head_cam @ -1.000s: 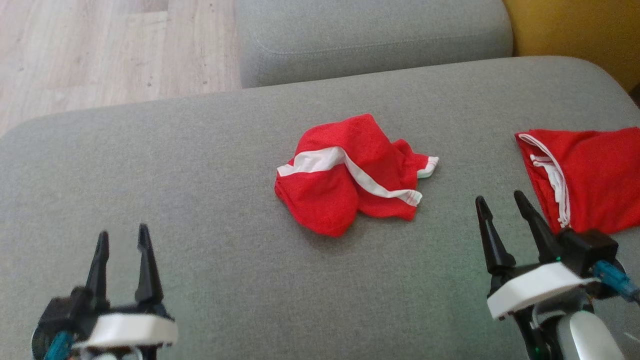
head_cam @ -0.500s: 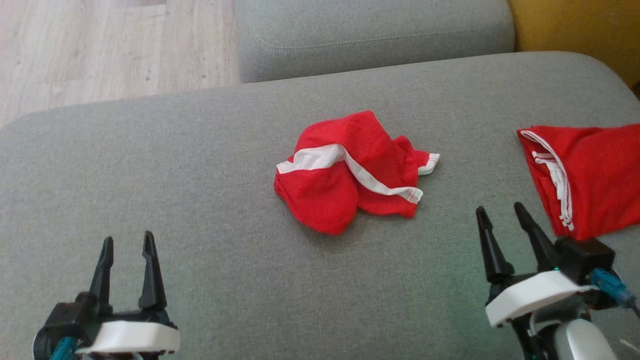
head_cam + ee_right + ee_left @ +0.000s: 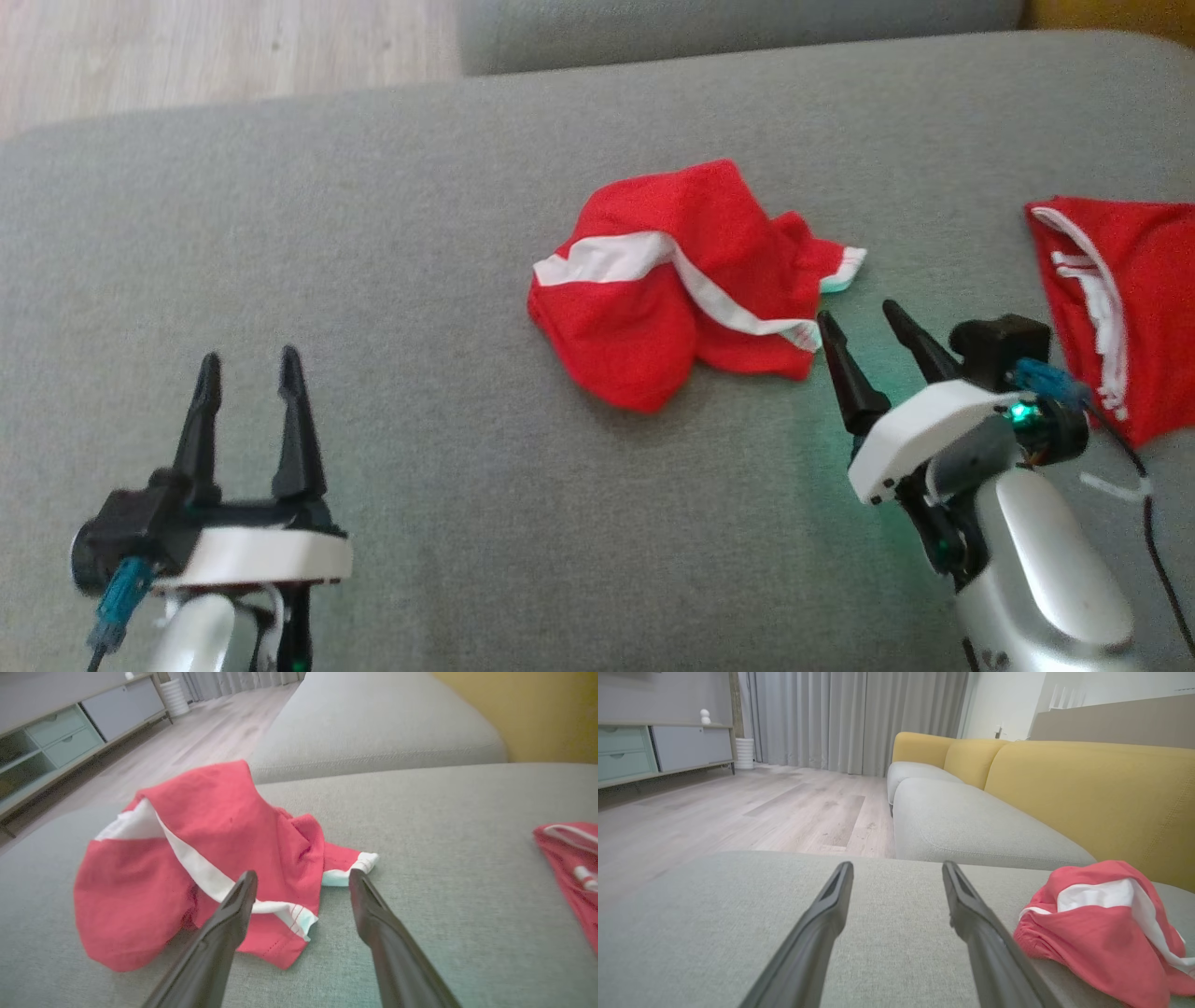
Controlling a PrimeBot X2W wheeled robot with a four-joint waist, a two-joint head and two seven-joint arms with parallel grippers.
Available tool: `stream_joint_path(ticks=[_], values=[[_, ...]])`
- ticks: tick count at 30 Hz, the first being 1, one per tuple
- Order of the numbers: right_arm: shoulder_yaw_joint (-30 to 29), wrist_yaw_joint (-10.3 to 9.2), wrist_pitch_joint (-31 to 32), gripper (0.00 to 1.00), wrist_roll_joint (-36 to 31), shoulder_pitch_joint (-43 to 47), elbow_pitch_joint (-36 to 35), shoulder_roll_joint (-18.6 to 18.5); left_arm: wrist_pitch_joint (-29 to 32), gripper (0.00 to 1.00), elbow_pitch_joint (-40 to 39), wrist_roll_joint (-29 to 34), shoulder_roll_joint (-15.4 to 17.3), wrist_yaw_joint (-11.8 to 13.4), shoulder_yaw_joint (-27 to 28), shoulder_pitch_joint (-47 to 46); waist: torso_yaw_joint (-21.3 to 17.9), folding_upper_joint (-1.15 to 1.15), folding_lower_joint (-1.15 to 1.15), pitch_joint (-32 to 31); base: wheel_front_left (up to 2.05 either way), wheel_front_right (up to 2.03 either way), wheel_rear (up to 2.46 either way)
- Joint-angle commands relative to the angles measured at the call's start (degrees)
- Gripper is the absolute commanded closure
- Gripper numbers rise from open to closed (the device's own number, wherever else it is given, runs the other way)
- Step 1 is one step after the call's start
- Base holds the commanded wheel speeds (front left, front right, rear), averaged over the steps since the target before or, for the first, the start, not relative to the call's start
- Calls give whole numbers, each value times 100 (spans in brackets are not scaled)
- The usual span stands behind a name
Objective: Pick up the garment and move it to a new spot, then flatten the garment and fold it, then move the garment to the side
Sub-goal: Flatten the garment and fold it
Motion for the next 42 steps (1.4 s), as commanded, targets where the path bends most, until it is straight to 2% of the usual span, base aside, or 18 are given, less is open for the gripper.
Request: stream_joint_path(ticks=[1, 7, 8, 10, 13, 16, 19, 22, 27, 28, 31, 36, 39, 42], values=[[116, 39, 18, 0, -5, -262, 10, 82, -39, 0, -160, 56, 86, -28, 170, -286, 137, 0, -1, 166, 0, 0, 0], [76, 39, 35, 0, -247, -827, 1211, 120, -72, 0, -33, 90, -4, -139, 55, -546, 309, 0, -1, 383, 0, 0, 0], [111, 39, -4, 49, -232, -901, 1363, 123, -77, 0, -8, 95, -19, -156, 40, -579, 331, 0, -1, 402, 0, 0, 0], [234, 39, -107, 100, -127, -1025, 1600, 126, -86, 0, 52, 99, -45, -185, 22, -629, 358, 0, -1, 411, 0, 0, 0], [375, 39, -324, 100, 68, -1161, 1754, 128, -99, 0, 145, 92, -78, -216, 24, -659, 370, 0, -1, 367, 0, 0, 0], [382, 39, -639, 100, 31, -1283, 1600, 129, -110, 0, 222, 73, -104, -242, 61, -633, 354, 0, -1, 260, 0, 0, 0], [427, 39, -811, 100, -170, -1397, 1096, 114, -119, 0, 279, 51, -122, -263, 123, -570, 318, 0, -1, 107, 0, 0, 0], [600, 39, -699, 100, -291, -1575, 355, 29, -124, 0, 312, 40, -148, -280, 189, -498, 282, 0, -1, -42, 0, 0, 0], [1364, 39, -178, 100, -166, -2274, -544, -221, -127, 0, 266, 68, -212, -303, 323, -428, 236, 0, -1, -132, 0, 0, 0], [1364, 39, -178, 100, -166, -2274, -544, -221, -127, 0, 266, 68, -212, -303, 323, -428, 236, 0, -1, -132, 0, 0, 0], [1951, 39, -163, 100, 42, -2959, -658, -356, -128, 0, 242, 110, -256, -338, 393, -390, 233, 0, -1, -142, 0, 0, 0], [2640, 39, -642, 100, 349, -4009, -520, -413, -128, 0, 232, 194, -358, -412, 475, -336, 267, 0, -1, -171, 0, 0, 0], [2773, 39, -1050, 100, 549, -4286, -540, -458, -128, 0, 234, 244, -416, -462, 515, -309, 295, 0, -1, -188, 0, 0, 0], [2756, 39, -1247, 100, 730, -4103, -631, -679, -129, 0, 238, 293, -459, -505, 561, -277, 305, 0, -1, -211, 0, 0, 0]])
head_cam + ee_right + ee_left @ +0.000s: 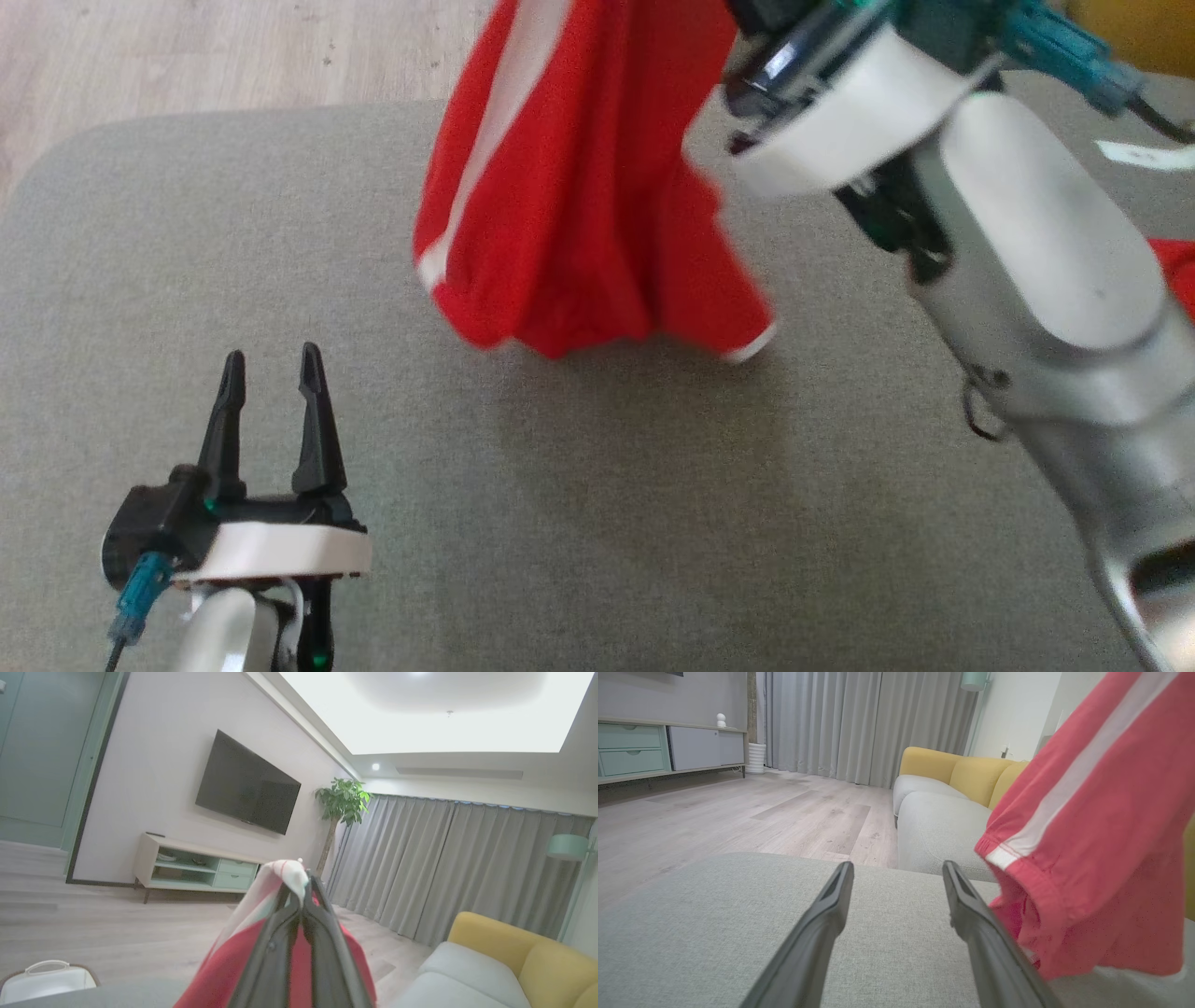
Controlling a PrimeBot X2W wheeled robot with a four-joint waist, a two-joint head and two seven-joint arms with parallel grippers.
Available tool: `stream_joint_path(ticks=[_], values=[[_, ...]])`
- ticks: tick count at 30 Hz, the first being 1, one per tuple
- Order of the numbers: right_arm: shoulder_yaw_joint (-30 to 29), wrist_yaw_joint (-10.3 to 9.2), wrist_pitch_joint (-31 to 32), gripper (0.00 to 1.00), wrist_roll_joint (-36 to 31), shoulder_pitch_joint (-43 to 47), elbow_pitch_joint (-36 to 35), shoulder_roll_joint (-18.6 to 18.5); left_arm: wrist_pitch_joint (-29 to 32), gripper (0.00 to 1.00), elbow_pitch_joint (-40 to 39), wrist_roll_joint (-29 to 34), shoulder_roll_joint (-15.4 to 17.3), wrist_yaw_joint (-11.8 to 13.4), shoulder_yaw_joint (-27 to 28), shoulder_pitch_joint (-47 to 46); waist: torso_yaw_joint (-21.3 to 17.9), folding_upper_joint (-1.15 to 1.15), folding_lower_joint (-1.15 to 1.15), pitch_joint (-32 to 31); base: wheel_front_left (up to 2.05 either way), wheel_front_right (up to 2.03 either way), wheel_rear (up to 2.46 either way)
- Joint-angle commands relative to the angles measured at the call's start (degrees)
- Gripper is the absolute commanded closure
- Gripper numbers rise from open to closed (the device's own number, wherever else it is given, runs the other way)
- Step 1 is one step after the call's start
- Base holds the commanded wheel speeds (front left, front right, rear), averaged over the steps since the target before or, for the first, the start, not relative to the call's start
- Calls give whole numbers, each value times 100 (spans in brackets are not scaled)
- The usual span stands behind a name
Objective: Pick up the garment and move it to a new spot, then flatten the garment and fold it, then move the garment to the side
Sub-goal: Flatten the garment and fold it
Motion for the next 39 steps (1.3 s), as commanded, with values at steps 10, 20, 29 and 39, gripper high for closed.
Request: stream_joint_path(ticks=[10, 20, 29, 39], values=[[-1584, 39, 748, 100, -83, 2818, 29, -1233, -53, 0, -186, 135, 0, -103, 427, -8, -121, 0, 0, 25, 0, 0, 0], [-3103, 39, 1343, 0, -838, 4233, -147, -399, -53, 0, -95, 199, 10, -172, 516, -61, -302, 0, 0, 48, 0, 0, 0], [-3535, 39, 828, 0, -1478, 5079, -1168, 308, -53, 0, -37, 246, -34, -213, 503, 117, -372, 0, 0, -225, 0, 0, 0], [-3674, 39, 420, 0, -1587, 5563, -1088, 684, -53, 0, -28, 321, -135, -221, 536, 413, -433, 0, 0, -481, 0, 0, 0]])
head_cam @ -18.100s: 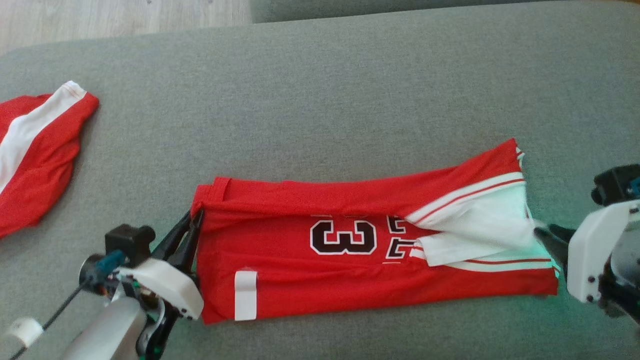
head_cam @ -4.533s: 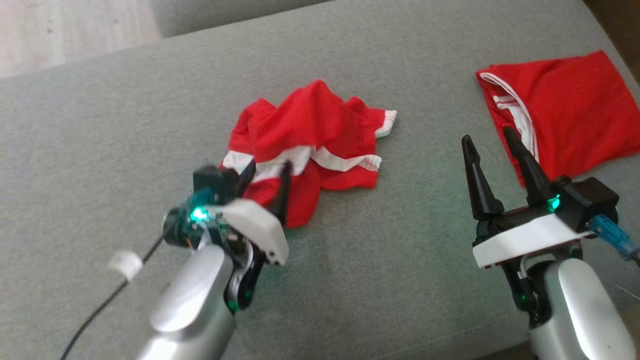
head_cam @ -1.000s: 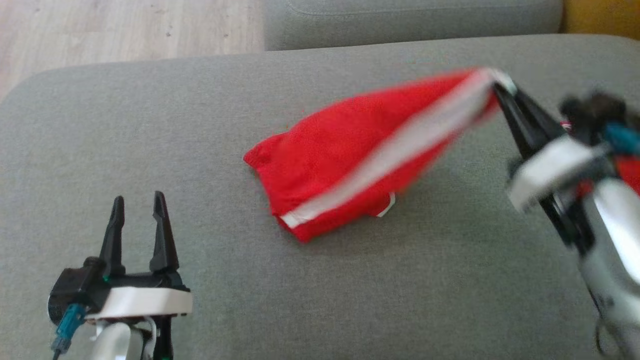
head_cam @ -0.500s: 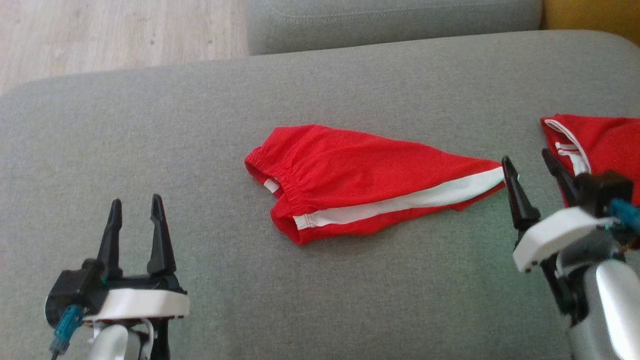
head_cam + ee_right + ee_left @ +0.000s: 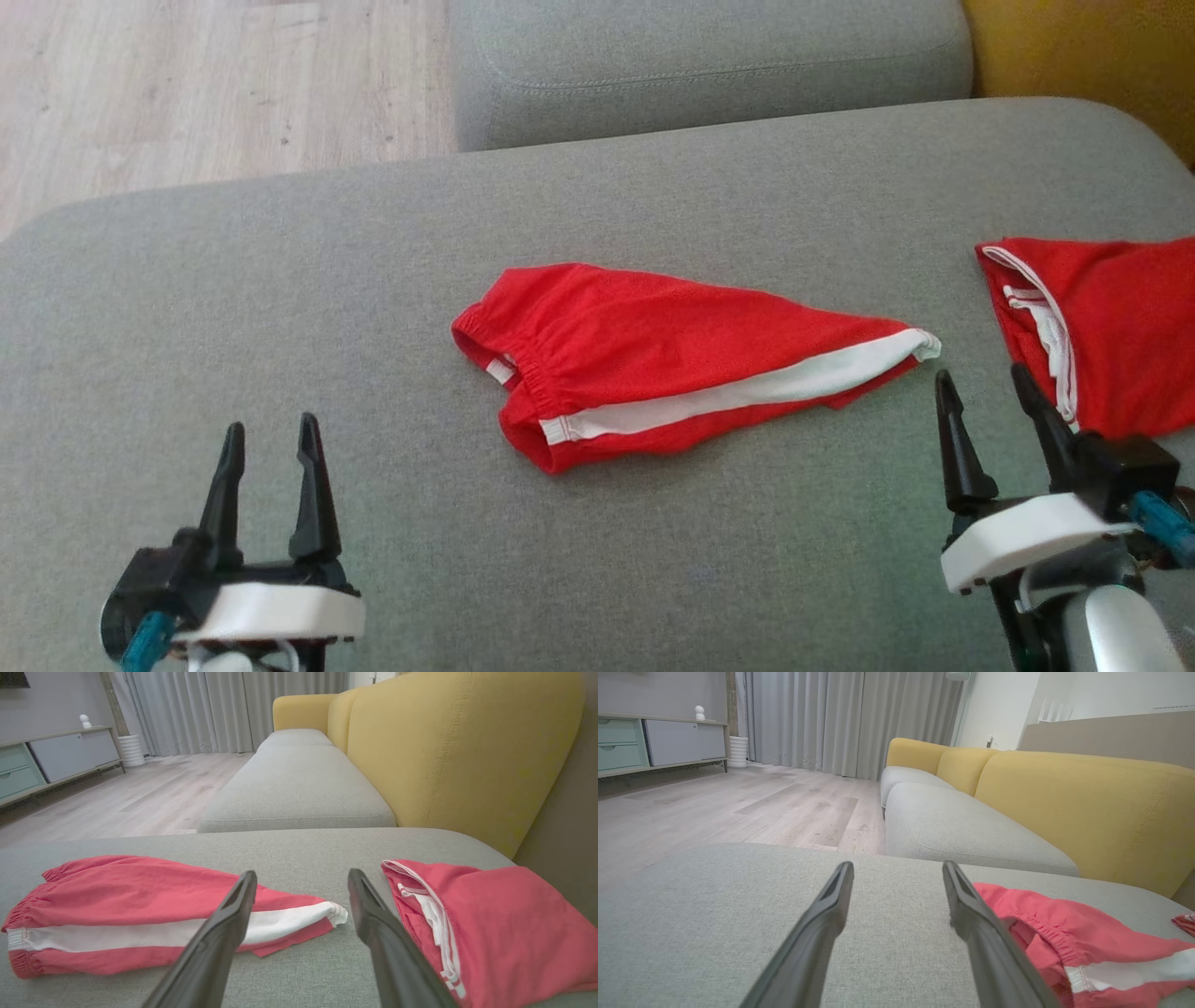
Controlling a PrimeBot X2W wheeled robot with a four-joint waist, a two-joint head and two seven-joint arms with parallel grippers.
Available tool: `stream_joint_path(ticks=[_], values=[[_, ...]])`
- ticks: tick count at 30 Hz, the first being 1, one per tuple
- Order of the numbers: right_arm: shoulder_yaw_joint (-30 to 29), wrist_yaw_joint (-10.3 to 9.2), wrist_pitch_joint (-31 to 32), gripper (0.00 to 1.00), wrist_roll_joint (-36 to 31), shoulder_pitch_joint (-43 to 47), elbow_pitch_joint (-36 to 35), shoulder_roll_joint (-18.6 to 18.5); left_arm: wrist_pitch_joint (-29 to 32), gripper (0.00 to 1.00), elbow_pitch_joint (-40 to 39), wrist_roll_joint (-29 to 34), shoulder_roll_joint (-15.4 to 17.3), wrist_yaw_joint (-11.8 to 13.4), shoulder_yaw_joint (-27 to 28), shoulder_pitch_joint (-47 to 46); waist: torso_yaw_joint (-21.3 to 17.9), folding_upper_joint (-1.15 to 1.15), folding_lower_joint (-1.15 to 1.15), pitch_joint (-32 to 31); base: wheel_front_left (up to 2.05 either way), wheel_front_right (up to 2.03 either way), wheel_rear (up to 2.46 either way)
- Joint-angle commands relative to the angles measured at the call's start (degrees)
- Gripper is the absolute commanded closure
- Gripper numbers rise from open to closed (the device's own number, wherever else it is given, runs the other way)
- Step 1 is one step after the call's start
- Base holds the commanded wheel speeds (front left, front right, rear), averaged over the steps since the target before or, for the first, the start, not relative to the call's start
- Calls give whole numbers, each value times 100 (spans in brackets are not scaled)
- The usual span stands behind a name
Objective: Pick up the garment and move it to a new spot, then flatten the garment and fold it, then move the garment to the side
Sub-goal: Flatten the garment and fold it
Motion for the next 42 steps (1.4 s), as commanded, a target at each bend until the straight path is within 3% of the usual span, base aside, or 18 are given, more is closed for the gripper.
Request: stream_joint_path(ticks=[1, 12, 18, 26, 33, 42], values=[[161, 39, -68, 0, -26, -192, -173, 8, -52, 0, -183, 62, 20, -18, 226, -130, -2, 0, 0, -16, 0, 0, 0], [255, 39, -113, 0, -1, -310, -137, 22, -50, 0, -166, 120, 18, -4, 176, -95, 39, 0, 0, 2, 0, 0, 0], [300, 39, -97, 0, 78, -389, -159, 14, 214, 0, 7, 258, -176, -239, -570, -481, 34, 0, 0, 175, 0, 0, 0], [575, 39, -136, 0, 171, -698, -82, 15, 563, 0, 1066, 151, -377, -450, -1665, -1338, -254, 0, 0, 554, 0, 0, 0], [641, 39, -286, 0, 246, -876, 84, 17, 746, 0, 1707, -303, -445, -472, -1991, -1640, -488, 0, 0, 710, 0, 0, 0], [635, 39, -357, 0, 249, -931, 193, 25, 511, 0, 1890, -488, -457, -477, -2099, -1873, -528, 0, 0, 731, 0, 0, 0]])
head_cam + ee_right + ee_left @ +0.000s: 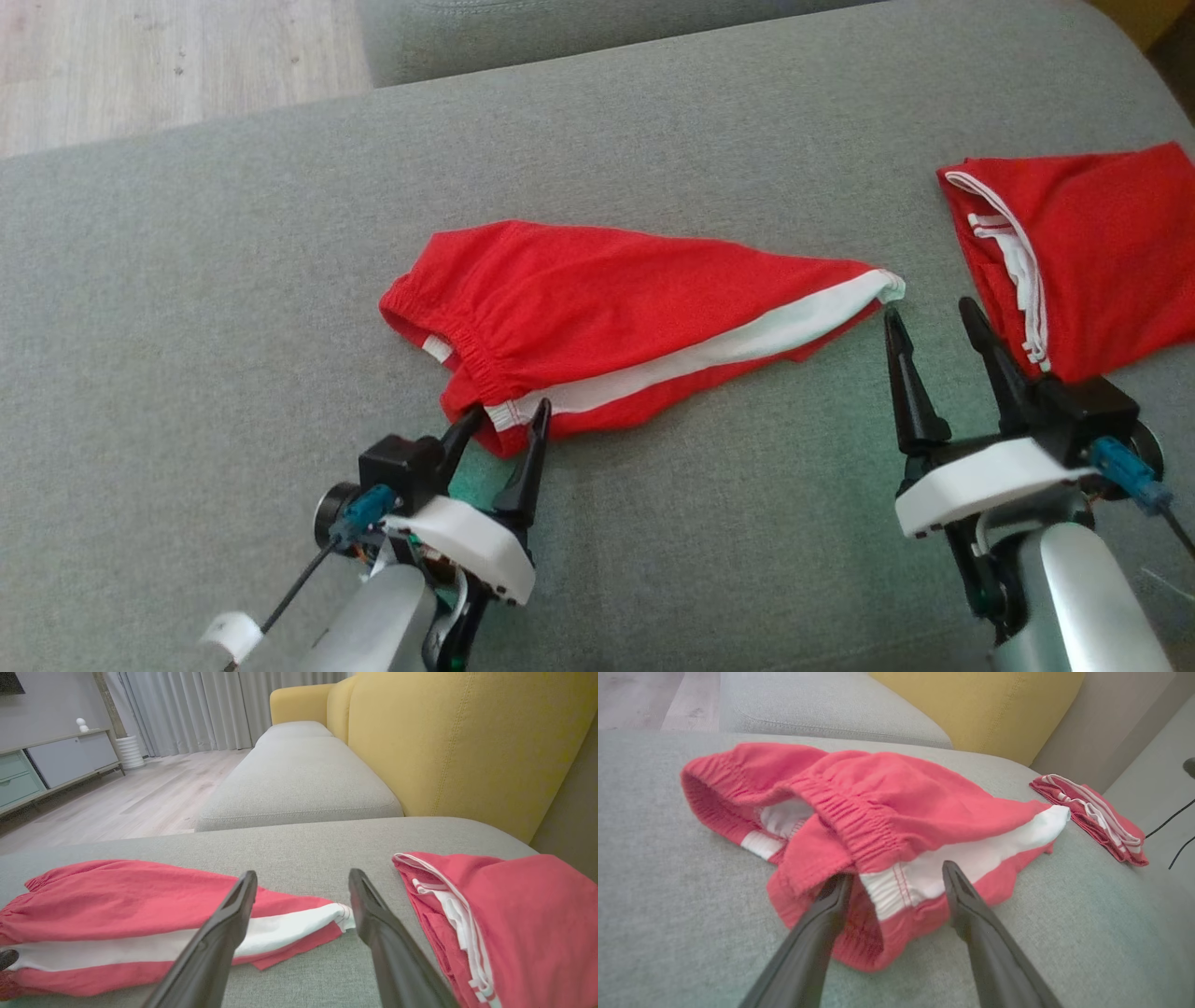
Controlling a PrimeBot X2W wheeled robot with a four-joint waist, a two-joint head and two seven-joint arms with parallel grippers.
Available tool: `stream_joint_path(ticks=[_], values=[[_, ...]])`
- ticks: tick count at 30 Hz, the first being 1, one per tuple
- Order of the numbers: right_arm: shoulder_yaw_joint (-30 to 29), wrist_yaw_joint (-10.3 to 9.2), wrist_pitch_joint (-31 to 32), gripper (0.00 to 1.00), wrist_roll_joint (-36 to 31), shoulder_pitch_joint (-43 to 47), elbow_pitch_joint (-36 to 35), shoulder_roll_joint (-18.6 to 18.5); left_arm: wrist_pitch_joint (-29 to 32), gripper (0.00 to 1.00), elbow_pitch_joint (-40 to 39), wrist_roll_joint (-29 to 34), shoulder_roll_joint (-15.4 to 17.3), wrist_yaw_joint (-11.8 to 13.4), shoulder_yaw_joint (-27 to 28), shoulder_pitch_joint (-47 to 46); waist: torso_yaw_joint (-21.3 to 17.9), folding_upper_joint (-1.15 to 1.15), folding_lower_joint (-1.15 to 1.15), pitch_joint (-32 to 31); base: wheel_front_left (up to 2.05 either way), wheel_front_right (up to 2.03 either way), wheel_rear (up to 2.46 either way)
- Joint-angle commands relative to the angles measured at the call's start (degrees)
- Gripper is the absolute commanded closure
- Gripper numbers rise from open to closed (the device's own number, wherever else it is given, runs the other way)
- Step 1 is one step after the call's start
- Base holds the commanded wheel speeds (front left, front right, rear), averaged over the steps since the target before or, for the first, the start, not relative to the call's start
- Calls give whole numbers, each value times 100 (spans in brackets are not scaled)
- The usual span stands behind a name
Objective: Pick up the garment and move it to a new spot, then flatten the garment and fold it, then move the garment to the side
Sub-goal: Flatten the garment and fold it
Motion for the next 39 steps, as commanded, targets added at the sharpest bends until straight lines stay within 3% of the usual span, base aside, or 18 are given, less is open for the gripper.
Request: stream_joint_path(ticks=[1, 3, 9, 14, 22, 29, 35, 36, 37, 38, 39], values=[[134, 39, -59, 0, 29, -215, -160, -6, -73, 3, -109, -35, 0, -24, 120, -220, 5, 0, -1, -2, 0, 0, 0], [145, 39, -61, 0, 33, -225, -149, -10, -48, 100, -51, -82, -1, -26, 66, -260, 14, 0, -1, 1, 0, 0, 0], [150, 39, 28, 0, 51, -316, -102, -86, -85, 100, 69, -236, 25, -31, -39, -331, 53, 0, -1, -9, 0, 0, 0], [-62, 39, 547, 0, -12, -543, 155, -115, -279, 100, 9, -266, 153, 82, 93, -264, 131, 0, -1, 26, 0, 0, 0], [-596, 39, 1094, 0, -180, -881, 927, 39, -301, 100, -167, -284, 313, 191, 163, -234, 376, 0, -1, 231, 0, 0, 0], [-364, 39, 1574, 0, 106, -909, 1382, 83, -291, 100, -271, -271, 265, 188, 43, -301, 495, 0, -1, 361, 0, 0, 0], [-354, 39, 1672, 0, -104, -996, 1747, 85, -296, 100, -287, -286, 276, 179, -4, -322, 502, 0, -1, 407, 0, 0, 0], [-316, 39, 1713, 8, -118, -1014, 1816, 85, -299, 100, -290, -288, 279, 178, -11, -323, 504, 0, -1, 406, 0, 0, 0], [-316, 39, 1713, 8, -118, -1014, 1816, 85, -299, 100, -290, -288, 279, 178, -11, -323, 504, 0, -1, 406, 0, 0, 0], [-263, 39, 1725, 72, -87, -1032, 1858, 85, -300, 100, -292, -290, 282, 177, -19, -324, 506, 0, -1, 401, 0, 0, 0], [-245, 39, 1743, 100, -30, -1034, 1888, 85, -300, 100, -295, -297, 284, 177, -23, -321, 507, 0, -1, 387, 0, 0, 0]])
